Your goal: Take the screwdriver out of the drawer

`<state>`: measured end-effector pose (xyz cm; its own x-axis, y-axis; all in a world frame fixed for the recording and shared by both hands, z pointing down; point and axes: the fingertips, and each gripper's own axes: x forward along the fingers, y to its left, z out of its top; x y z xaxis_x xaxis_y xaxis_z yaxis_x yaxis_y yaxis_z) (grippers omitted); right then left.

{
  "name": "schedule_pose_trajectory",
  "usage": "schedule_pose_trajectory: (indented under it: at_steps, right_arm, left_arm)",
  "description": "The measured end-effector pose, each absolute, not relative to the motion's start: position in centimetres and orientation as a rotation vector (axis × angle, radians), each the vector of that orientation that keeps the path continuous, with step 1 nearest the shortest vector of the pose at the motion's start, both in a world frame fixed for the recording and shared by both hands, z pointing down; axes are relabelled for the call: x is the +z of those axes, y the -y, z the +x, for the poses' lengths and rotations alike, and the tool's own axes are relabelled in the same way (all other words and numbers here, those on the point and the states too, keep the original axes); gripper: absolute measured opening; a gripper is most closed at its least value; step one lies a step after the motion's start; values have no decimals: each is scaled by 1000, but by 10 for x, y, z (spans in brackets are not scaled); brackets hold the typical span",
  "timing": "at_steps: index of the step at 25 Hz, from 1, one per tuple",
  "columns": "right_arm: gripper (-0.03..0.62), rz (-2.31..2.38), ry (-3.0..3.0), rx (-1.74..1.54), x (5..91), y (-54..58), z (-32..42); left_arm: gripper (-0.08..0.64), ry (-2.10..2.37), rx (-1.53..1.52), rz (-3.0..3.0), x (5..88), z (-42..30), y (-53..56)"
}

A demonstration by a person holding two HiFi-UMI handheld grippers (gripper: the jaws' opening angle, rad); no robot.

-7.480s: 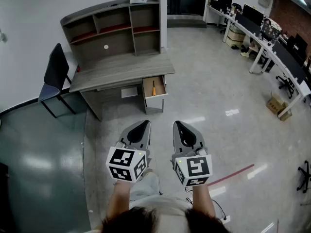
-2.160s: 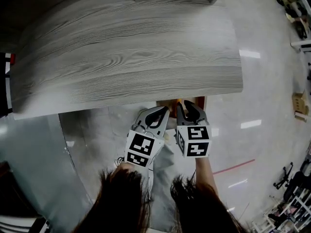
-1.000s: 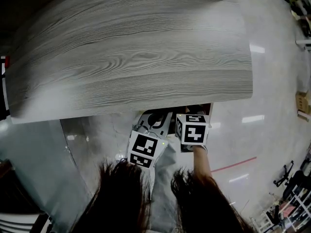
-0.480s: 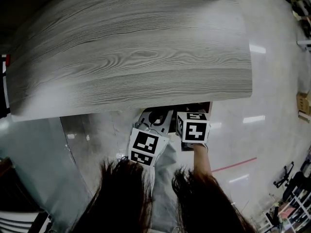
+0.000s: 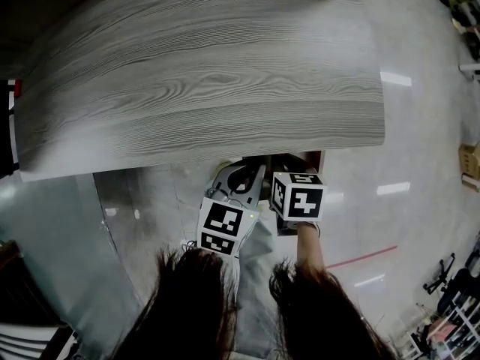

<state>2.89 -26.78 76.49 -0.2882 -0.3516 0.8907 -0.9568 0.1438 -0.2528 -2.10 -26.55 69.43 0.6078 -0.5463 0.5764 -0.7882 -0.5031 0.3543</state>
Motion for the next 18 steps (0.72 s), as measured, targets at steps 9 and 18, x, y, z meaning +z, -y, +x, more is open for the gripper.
schedule_pose_trajectory:
  at_steps: [9, 18]
  right_arm:
    - [84, 1258, 1779, 1228, 742, 264, 29]
    - [84, 1215, 1804, 1261, 727, 257, 28]
  left_arm:
    - [17, 1085, 521, 2236, 677, -20, 258]
    - [17, 1109, 533, 2231, 667, -17, 249]
